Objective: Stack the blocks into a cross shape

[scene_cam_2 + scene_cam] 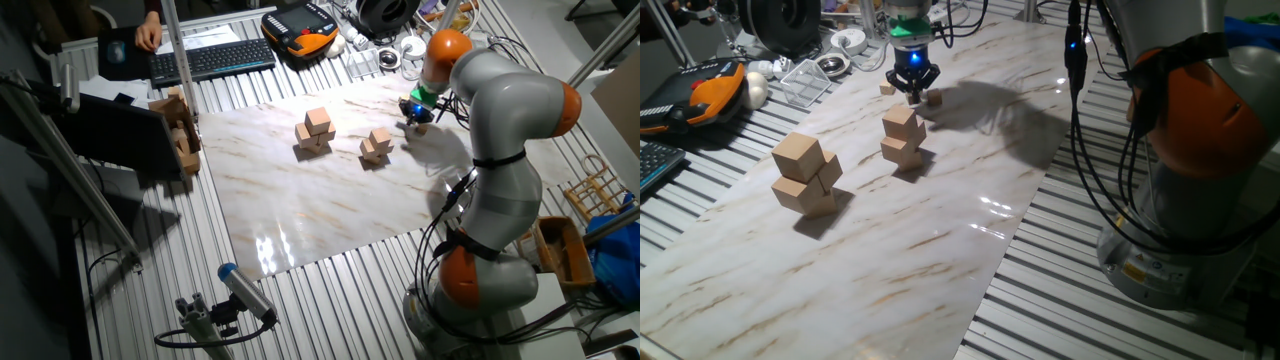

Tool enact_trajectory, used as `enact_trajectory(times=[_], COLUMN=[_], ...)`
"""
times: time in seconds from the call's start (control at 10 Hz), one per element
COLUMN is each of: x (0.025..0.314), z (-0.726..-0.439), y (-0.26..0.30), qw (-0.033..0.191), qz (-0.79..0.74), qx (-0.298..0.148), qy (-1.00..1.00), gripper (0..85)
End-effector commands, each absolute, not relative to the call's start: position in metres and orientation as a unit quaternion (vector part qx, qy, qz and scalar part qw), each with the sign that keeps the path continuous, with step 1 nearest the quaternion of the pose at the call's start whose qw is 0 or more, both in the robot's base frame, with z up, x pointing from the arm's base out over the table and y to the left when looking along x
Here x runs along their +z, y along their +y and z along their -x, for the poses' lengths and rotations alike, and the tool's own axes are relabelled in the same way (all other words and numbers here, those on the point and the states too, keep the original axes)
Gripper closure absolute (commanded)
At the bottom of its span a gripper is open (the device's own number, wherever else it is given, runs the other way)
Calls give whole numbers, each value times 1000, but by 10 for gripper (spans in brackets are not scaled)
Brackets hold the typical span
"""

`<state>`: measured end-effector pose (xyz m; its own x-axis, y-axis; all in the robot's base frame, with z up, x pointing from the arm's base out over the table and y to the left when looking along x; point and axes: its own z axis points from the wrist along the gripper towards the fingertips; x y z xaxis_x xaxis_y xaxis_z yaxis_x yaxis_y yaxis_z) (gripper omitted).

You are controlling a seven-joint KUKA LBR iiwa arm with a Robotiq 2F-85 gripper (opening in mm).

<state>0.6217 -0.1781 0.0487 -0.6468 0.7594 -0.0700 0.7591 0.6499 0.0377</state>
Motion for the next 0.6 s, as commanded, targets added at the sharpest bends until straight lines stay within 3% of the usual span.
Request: enact_trajectory(times=[0.0, 0.5], x=[50, 61], z=[-624, -637], y=[-177, -167], qw=[39, 41], qz=[-420, -411], qx=[1, 6], qy=[907, 911], gripper=[850, 850])
